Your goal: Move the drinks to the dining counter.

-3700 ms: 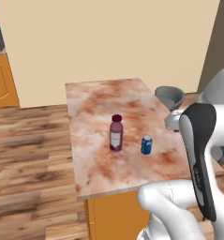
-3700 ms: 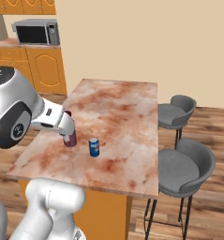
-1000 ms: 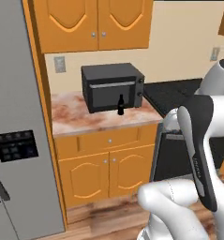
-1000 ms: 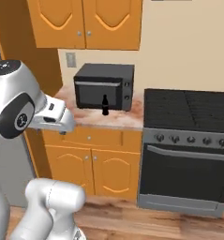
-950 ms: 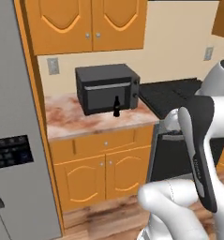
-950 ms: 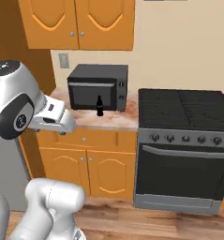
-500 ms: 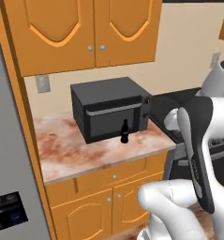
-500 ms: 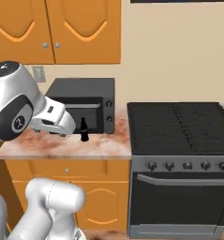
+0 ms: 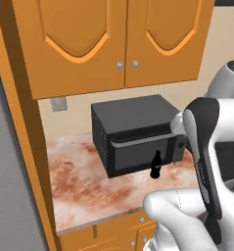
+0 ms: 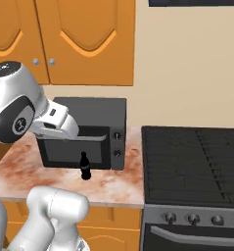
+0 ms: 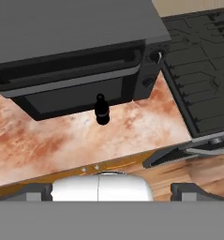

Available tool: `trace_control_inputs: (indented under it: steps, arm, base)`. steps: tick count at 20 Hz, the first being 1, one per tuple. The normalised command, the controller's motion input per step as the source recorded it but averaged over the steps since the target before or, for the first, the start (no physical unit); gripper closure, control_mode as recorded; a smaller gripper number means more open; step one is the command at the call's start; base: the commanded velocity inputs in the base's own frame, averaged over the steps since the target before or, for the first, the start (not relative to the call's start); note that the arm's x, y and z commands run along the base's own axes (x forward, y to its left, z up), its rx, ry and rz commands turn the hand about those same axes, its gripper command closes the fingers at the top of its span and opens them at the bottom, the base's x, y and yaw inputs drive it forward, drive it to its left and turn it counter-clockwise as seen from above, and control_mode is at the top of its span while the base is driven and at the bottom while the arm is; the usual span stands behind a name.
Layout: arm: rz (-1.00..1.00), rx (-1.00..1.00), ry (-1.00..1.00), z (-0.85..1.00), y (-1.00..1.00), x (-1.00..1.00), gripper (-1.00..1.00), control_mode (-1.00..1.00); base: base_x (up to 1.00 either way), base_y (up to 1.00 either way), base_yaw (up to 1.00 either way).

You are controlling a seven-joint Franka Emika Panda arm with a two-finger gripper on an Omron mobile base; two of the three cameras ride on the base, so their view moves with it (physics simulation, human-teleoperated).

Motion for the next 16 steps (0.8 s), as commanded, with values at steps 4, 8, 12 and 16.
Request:
trace_control_inputs:
  steps: [4,8,12,16]
  arm:
    - [0.0,0.0,0.0,0.0,0.0,0.0,-1.0,1.0]
    - [0.0,0.0,0.0,0.0,0.0,0.0,-1.0,1.0]
    - [0.0,0.0,0.0,0.0,0.0,0.0,-1.0,1.0]
    - [0.0,0.0,0.0,0.0,0.0,0.0,-1.0,1.0]
  base:
    - [0.81,0.0,0.3]
    - [0.71,0.0,0.35]
    - [0.74,0.0,0.33]
    - [0.63,0.0,0.21]
